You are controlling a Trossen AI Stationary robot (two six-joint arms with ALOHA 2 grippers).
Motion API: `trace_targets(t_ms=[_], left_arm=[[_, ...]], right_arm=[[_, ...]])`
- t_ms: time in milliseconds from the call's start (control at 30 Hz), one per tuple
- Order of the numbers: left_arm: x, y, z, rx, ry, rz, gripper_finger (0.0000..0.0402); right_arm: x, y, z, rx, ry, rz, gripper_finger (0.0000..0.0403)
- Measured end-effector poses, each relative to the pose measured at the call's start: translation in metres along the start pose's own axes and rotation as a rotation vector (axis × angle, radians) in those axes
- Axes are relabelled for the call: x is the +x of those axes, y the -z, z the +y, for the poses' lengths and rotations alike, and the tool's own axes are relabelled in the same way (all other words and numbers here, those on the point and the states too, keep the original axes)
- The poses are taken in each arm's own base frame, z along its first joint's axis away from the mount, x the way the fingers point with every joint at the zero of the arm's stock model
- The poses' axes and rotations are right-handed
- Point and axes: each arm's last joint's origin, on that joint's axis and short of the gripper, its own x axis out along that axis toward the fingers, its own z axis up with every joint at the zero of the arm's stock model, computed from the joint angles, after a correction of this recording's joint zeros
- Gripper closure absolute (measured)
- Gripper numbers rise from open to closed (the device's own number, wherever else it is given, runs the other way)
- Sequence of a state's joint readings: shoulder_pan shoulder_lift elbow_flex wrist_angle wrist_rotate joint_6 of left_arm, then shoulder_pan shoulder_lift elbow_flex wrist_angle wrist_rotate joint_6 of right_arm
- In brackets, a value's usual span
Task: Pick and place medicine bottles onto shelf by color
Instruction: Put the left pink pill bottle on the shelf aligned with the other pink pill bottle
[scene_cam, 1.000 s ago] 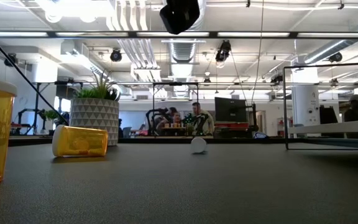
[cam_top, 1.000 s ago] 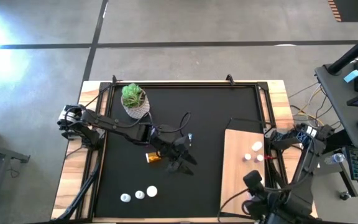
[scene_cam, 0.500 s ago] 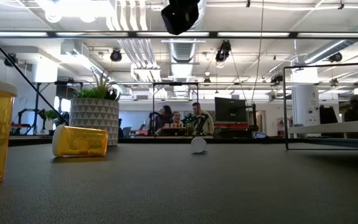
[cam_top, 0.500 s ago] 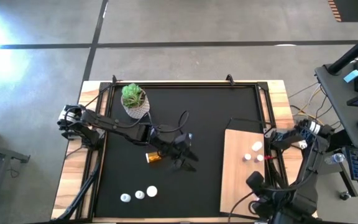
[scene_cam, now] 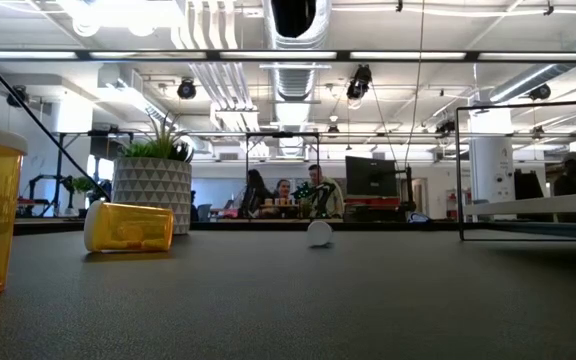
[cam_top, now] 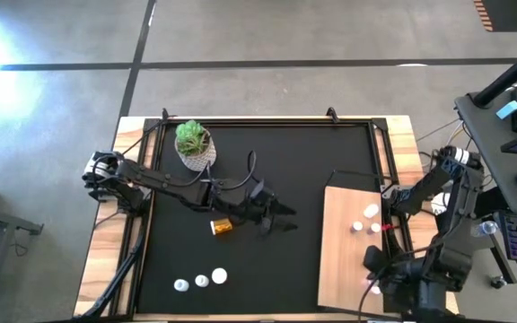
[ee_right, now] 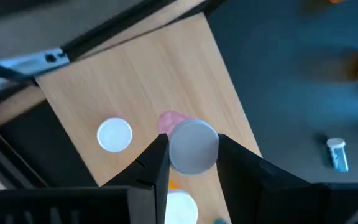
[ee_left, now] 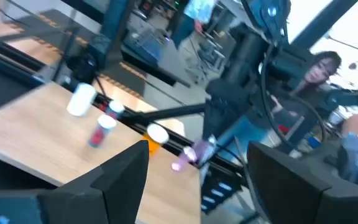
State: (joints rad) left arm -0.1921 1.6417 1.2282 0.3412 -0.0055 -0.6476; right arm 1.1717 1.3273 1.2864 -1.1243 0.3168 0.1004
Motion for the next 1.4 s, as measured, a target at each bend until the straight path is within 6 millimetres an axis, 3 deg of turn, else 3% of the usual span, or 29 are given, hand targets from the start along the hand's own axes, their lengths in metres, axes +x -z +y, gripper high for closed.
trace_targets(t_ms=[233,533,1100,1400], left_arm=[[0.0,0.0,0.0,-0.001,-0.028,-0.019,0.0146],[0.0,0.0,0.001,-0.001,-0.049,-0.026,0.0146],[0.0,0.003,0.004,0.001,-0.056,-0.017,0.0146],[-0.002,0.014,0.012,0.001,-0.08,0.014,0.0146]], right_arm=[[0.023,0.01,0.004,-0.148,0.003,0.03,0.0303],[0.041,0.005,0.01,-0.197,-0.048,-0.058,0.0303],[0.055,0.008,-0.009,-0.177,-0.105,-0.044,0.0302],[0.061,0.009,-0.015,-0.13,-0.15,-0.047,0.0302]])
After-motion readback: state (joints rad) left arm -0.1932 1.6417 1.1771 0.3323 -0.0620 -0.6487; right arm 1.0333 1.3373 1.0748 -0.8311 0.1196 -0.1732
